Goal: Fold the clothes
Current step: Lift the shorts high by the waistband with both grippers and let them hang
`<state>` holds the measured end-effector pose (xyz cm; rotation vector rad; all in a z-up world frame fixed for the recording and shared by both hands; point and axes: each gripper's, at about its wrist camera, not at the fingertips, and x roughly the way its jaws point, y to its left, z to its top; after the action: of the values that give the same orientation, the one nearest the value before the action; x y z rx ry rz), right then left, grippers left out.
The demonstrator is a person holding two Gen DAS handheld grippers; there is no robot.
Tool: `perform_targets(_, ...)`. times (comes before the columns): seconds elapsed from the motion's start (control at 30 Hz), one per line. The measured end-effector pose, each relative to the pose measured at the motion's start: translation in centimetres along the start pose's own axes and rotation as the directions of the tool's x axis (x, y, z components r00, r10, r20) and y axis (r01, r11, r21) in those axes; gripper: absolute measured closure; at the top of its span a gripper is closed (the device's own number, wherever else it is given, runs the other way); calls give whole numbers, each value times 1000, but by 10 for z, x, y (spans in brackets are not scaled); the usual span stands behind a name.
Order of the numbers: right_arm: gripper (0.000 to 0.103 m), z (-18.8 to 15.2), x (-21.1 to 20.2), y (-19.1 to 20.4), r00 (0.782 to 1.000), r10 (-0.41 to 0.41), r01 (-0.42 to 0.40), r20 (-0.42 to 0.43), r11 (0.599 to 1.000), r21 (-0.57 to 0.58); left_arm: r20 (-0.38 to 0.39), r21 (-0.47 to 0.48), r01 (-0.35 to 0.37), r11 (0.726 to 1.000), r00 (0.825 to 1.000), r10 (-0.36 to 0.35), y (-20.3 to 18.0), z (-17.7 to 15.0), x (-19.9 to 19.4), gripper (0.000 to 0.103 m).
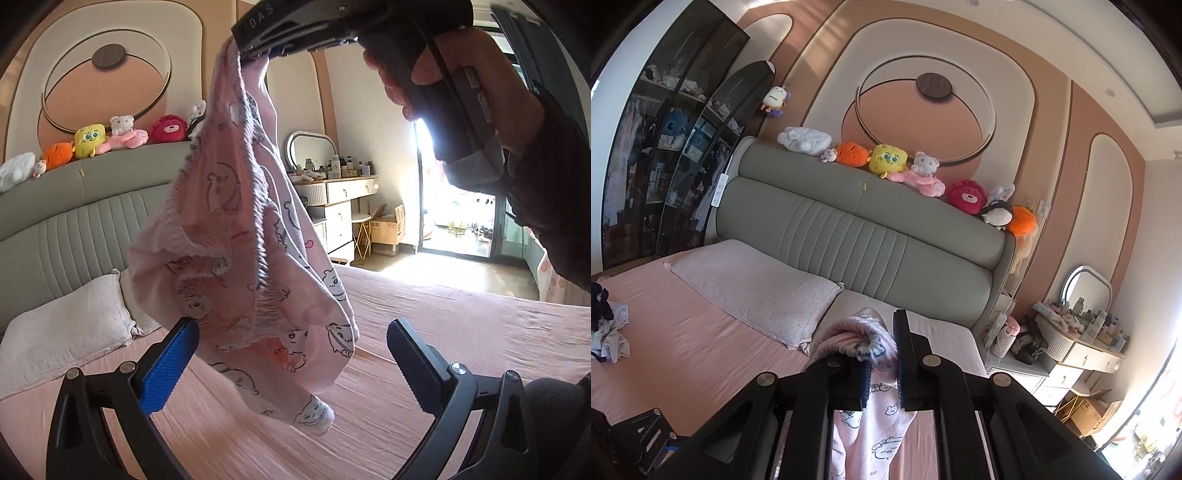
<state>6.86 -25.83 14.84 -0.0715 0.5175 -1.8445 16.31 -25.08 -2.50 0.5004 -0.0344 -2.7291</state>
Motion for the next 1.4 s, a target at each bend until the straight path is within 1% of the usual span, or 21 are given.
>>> perform_targets(0.07,95,4,-4,3,1000,-7,7,9,1000,-14,-18,-23,2,1000,1000,-3,3,-3,5,0)
perform_targets(0.13,95,6,-6,6,1000,1,-1,13,1000,-17,-15,-64,-1,998,1000,0,9,-5,4,0)
perform_targets(0.27,95,10,-10,11,1000,16,-15,20,1000,-23,-3,-125,-43,991,999,43,23,-7,-2,0)
perform_targets(0.37,95,11,-15,15,999,13,-13,32,1000,-28,-16,-164,-77,983,997,76,33,-10,-2,0)
perform_targets(0.43,95,13,-17,17,999,15,-14,38,1000,-24,-30,-189,-87,978,996,82,37,-12,0,0)
perform_targets(0.5,95,14,-19,18,999,17,-16,38,1000,-24,-43,-188,-108,976,994,102,37,-11,3,0)
perform_targets(0.6,95,15,-20,20,1000,18,-18,24,999,-32,-58,-158,-147,976,988,140,33,-9,9,0)
perform_targets(0.67,95,15,-20,23,1000,19,-18,17,999,-42,-77,-164,-173,971,984,162,33,-8,14,0)
perform_targets(0.73,95,15,-21,25,1000,20,-19,9,999,-49,-95,-202,-173,964,983,156,38,-7,19,0)
perform_targets(0.83,95,13,-24,27,1000,21,-20,1,998,-56,-108,-286,-188,940,981,163,49,-9,20,0)
perform_targets(0.9,95,11,-25,29,1000,18,-18,-2,998,-59,-112,-301,-186,935,981,159,52,-9,19,0)
perform_targets(0.97,95,10,-26,29,1000,21,-21,-7,998,-56,-108,-298,-202,933,978,178,53,-8,17,0)
perform_targets(1.03,95,8,-26,29,1000,23,-24,-13,998,-53,-110,-311,-203,929,978,177,56,-7,16,0)
perform_targets(1.07,95,7,-26,29,1000,22,-23,-17,998,-53,-107,-325,-194,925,980,168,58,-7,15,2)
perform_targets(1.13,95,4,-24,29,1000,16,-18,-26,998,-54,-101,-347,-186,919,982,161,61,-7,12,9)
perform_targets(1.17,95,2,-23,29,999,13,-15,-32,998,-53,-102,-351,-194,916,980,169,63,-6,10,15)
perform_targets(1.2,95,-1,-22,27,999,10,-12,-41,999,-50,-104,-348,-201,916,979,176,63,-5,8,24)
perform_targets(1.23,95,-3,-20,26,999,6,-9,-50,999,-46,-106,-342,-208,916,977,182,64,-4,7,29)
perform_targets(1.3,95,-9,-17,24,998,0,-3,-67,999,-39,-113,-325,-221,920,974,194,64,-2,5,44)
perform_targets(1.37,95,-14,-14,21,996,-6,3,-85,999,-32,-114,-329,-227,917,973,200,67,0,1,52)
perform_targets(1.4,95,-17,-12,19,995,-10,7,-95,1000,-28,-113,-344,-220,913,975,192,70,0,0,54)
